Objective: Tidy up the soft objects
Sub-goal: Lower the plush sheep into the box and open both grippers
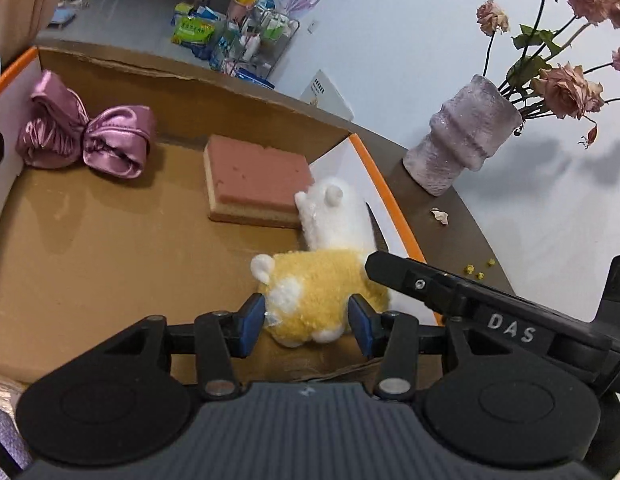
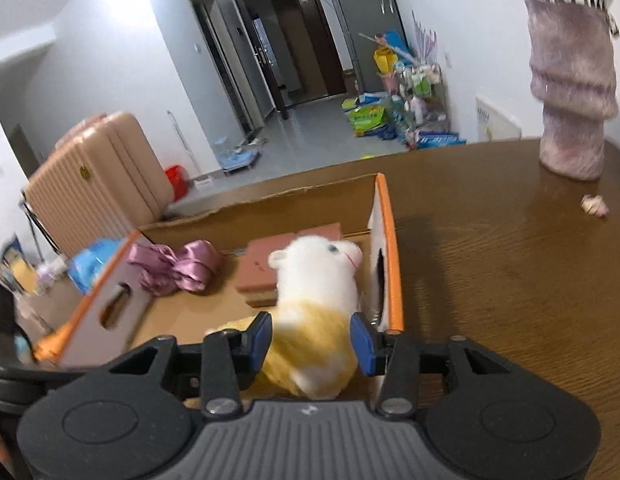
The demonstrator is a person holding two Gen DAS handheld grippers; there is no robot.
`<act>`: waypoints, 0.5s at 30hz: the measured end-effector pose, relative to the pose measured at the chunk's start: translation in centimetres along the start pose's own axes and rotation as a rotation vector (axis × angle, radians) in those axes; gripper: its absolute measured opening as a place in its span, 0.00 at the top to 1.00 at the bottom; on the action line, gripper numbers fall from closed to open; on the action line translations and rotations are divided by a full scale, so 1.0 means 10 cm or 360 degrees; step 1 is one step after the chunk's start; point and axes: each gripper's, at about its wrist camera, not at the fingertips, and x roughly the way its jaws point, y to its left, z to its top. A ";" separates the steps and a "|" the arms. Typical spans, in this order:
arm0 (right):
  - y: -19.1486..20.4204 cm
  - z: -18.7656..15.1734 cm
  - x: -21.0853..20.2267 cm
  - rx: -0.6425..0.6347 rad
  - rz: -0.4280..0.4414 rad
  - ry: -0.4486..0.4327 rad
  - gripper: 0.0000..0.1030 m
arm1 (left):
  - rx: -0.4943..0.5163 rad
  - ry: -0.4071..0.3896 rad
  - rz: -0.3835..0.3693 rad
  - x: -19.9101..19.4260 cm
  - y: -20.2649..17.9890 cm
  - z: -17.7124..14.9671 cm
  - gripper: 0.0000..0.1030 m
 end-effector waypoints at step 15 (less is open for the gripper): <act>0.15 -0.16 -1.13 -0.0206 0.0082 -0.0329 0.43 | 0.0304 -0.0395 0.0370 -1.33 -0.47 -0.39 0.41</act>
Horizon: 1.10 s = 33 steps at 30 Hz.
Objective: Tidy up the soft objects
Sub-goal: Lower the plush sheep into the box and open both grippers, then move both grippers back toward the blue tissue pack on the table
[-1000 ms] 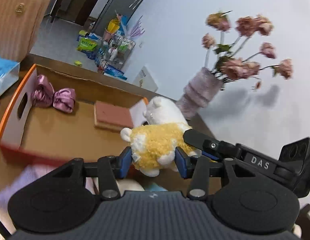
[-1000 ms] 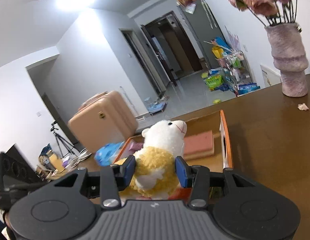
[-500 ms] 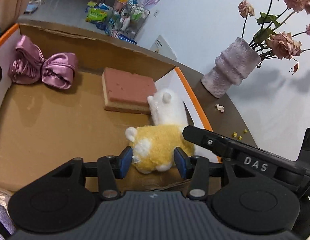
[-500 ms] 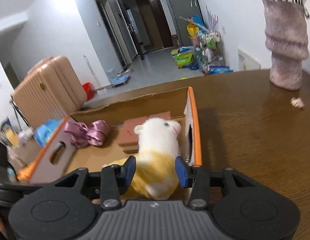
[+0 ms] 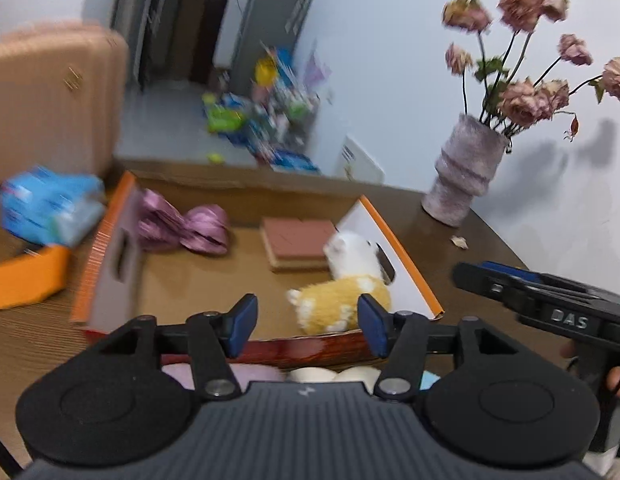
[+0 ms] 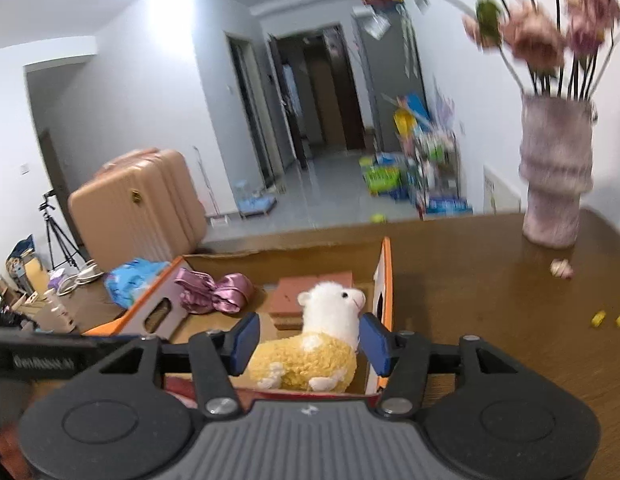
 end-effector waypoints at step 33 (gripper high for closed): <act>0.21 -1.95 -1.78 -0.0295 0.0055 -0.0418 0.16 | -0.0103 -0.0331 0.0536 -1.61 -0.03 -2.19 0.12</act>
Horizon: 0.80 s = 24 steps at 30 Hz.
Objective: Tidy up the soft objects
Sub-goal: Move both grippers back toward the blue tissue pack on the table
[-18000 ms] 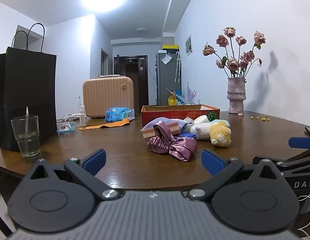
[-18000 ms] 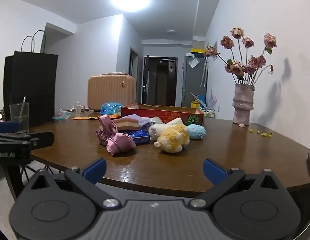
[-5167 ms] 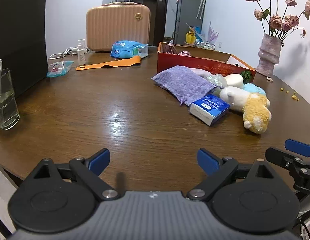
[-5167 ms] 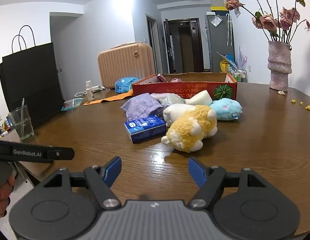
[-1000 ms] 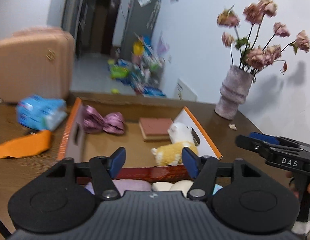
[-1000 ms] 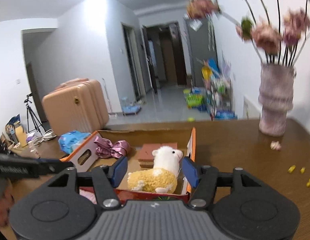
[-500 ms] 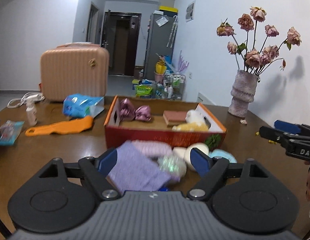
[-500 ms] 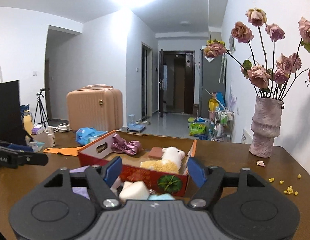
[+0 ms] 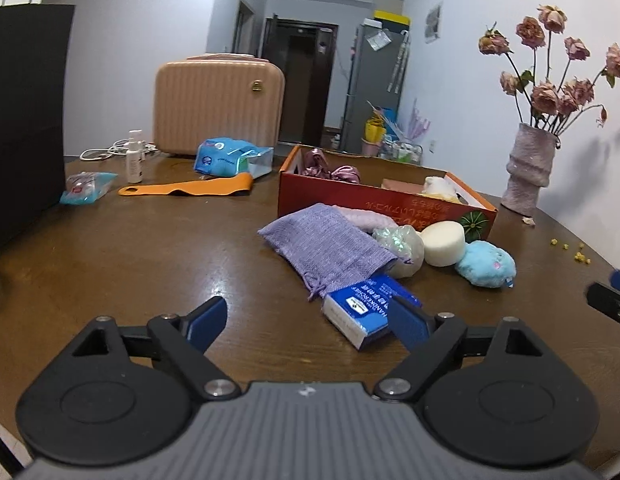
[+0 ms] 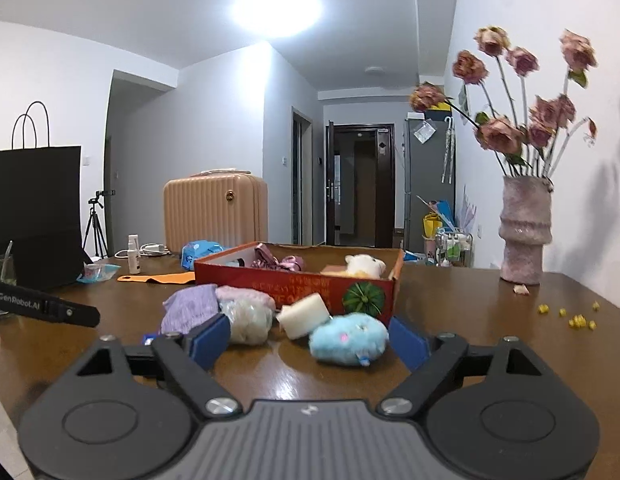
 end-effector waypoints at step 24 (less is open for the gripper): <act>-2.45 -0.23 -0.78 -0.0052 -0.0956 -0.0047 0.07 | -0.0005 -0.0012 0.0071 0.35 -0.20 0.01 0.05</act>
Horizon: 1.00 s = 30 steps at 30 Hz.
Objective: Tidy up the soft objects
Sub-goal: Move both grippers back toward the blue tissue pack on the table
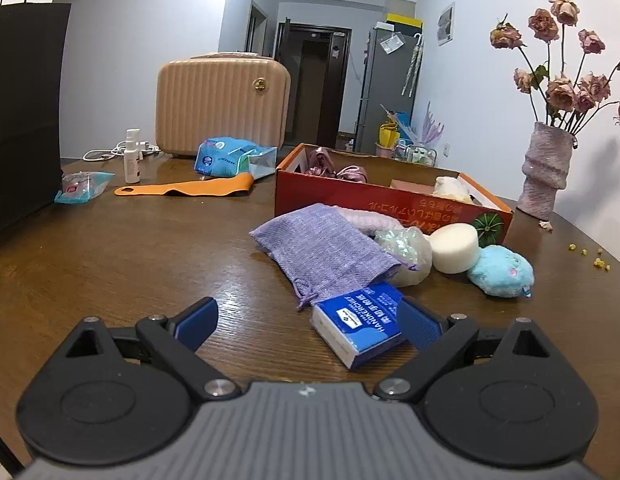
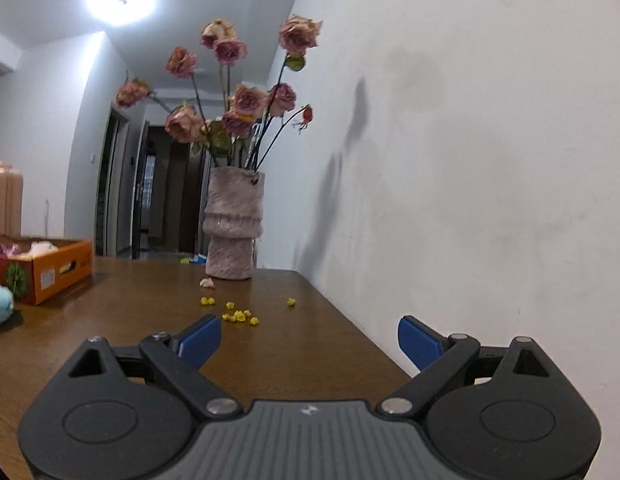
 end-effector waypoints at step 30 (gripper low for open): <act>3.46 0.44 0.17 0.0041 0.1347 0.0406 0.29 | -0.0070 0.0328 -0.0359 0.56 0.23 0.07 0.32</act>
